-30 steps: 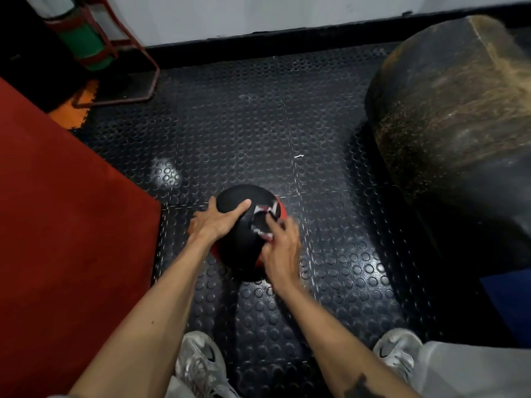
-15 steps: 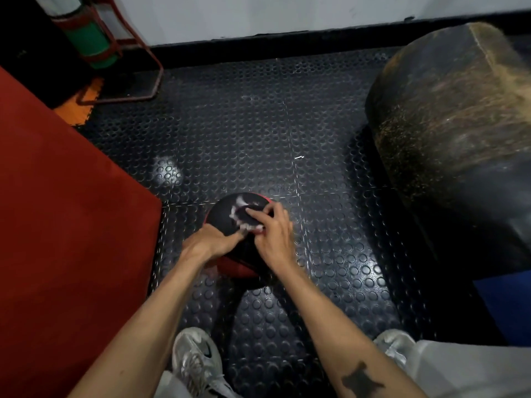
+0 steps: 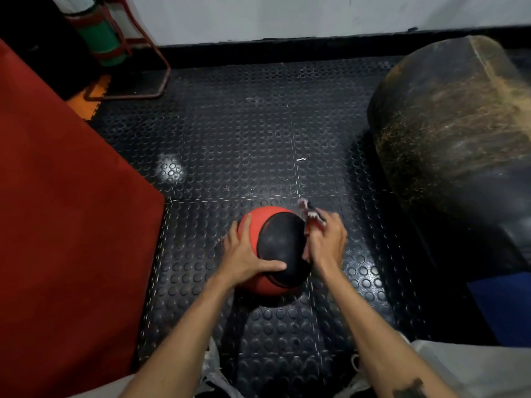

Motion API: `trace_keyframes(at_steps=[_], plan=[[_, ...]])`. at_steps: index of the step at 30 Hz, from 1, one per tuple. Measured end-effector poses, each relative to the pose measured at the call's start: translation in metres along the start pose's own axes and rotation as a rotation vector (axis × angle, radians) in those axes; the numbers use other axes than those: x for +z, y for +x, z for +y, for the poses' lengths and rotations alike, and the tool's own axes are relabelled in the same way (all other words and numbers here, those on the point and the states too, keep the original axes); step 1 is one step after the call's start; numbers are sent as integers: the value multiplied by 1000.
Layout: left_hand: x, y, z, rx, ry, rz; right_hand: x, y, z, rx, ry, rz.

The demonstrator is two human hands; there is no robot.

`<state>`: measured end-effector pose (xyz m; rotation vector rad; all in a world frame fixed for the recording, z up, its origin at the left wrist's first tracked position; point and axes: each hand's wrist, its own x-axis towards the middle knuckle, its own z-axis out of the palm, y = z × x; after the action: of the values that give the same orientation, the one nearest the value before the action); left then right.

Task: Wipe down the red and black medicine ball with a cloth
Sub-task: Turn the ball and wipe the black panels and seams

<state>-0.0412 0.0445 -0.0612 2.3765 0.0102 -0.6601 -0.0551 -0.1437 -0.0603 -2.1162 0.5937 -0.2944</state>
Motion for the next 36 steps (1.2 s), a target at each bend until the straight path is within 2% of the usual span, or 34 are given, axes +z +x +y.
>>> trace_keyframes(at_steps=[4,7,9,11,15,18,20,21,24,25,29,31,33,34,35,36], plan=[[15,-2,21,15,73,48,21,10,-23,-157,-174,-222],[17,6,19,14,77,47,23,-19,-20,-257,-216,-186],[17,9,10,50,76,50,17,-43,-18,-387,-206,-240],[17,5,9,51,79,44,13,-25,-19,-449,-244,-301],[15,1,14,5,83,47,19,14,-25,-215,-237,-208],[11,14,5,45,130,-2,31,-46,-30,-365,-224,-247],[12,11,5,33,90,20,27,-42,-31,-449,-217,-252],[14,5,8,13,70,38,27,-20,-32,-430,-240,-246],[18,-8,13,-12,76,60,22,30,-28,-155,-268,-190],[19,-7,11,-5,76,59,22,23,-30,-138,-256,-176],[17,9,4,60,149,46,23,-24,-27,-405,-188,-299],[21,0,8,33,120,52,16,11,-17,-294,-163,-284],[23,-10,13,39,135,56,10,44,-4,-15,-171,-214],[23,-10,14,54,153,56,10,46,1,60,-176,-190],[22,-8,14,69,167,59,13,37,-3,55,-176,-186],[20,-5,15,68,168,51,18,23,-10,-39,-183,-190]])
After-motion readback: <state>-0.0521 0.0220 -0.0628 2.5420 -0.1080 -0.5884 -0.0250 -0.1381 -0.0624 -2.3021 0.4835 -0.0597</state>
